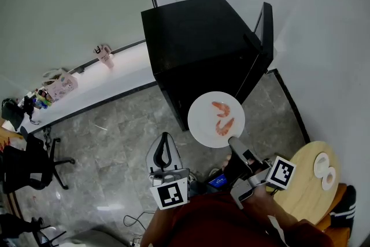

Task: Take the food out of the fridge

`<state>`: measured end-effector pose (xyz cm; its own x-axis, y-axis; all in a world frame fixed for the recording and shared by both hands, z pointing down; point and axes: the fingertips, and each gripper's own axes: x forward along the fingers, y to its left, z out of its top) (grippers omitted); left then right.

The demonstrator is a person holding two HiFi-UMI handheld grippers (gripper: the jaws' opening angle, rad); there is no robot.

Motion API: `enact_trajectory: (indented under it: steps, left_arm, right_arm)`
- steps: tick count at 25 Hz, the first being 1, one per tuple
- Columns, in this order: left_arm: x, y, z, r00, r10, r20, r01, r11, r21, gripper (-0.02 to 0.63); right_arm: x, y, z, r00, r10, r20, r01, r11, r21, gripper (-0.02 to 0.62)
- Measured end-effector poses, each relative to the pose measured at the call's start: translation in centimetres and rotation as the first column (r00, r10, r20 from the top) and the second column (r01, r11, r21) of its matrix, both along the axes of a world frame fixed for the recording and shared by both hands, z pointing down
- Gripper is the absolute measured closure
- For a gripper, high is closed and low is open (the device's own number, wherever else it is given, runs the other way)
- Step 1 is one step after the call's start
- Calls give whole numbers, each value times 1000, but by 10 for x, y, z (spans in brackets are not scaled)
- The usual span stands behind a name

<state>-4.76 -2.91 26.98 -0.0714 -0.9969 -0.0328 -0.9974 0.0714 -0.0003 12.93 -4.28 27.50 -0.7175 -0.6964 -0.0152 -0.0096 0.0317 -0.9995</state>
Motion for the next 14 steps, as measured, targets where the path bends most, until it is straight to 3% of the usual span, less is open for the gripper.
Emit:
enact_trajectory:
  steps: [4, 8, 14]
  left_arm:
    - [1, -1, -3, 999, 22, 49, -22, 1000, 0, 594]
    - [0, 0, 2, 1000, -8, -15, 8, 1000, -7, 594]
    - [3, 0, 3, 1000, -7, -26, 7, 1000, 5, 592]
  right_arm:
    - [0, 0, 0, 1000, 1, -2, -1, 1000, 0, 566]
    - [-1, 0, 0, 1000, -1, -4, 1, 1000, -1, 566]
    - [0, 0, 2, 1000, -4, 0, 4, 1000, -1, 566]
